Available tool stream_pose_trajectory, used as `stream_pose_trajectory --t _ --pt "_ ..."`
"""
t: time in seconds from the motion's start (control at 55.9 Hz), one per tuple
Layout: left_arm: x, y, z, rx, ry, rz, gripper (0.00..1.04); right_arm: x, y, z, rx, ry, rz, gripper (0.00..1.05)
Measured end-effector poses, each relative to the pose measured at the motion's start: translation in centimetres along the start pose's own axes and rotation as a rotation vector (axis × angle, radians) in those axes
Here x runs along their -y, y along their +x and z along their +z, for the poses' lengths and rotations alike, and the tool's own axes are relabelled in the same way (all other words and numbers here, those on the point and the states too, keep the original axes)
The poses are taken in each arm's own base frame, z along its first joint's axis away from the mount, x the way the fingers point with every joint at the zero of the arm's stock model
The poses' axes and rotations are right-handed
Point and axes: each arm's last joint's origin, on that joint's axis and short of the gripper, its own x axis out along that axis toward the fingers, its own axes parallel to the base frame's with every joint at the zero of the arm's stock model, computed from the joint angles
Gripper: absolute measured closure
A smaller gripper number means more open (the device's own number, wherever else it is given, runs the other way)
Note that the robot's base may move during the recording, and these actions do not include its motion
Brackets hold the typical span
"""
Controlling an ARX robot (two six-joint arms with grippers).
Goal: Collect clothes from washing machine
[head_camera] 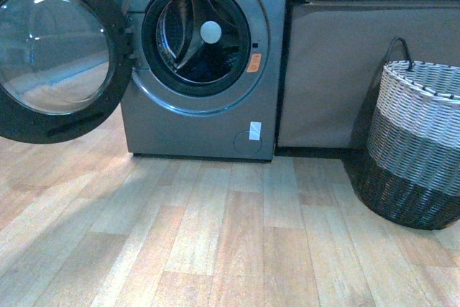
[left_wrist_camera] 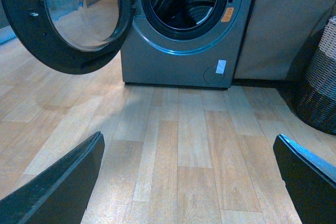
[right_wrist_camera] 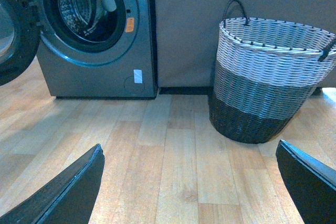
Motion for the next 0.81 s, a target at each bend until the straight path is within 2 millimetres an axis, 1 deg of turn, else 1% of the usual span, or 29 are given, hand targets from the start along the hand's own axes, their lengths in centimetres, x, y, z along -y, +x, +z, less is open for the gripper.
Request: stream_pose_trajectory --t 0.805 --pt "0.00 0.00 0.00 0.000 0.000 0.000 0.07 0.00 0.00 0.00 0.000 0.000 0.000 0.07"
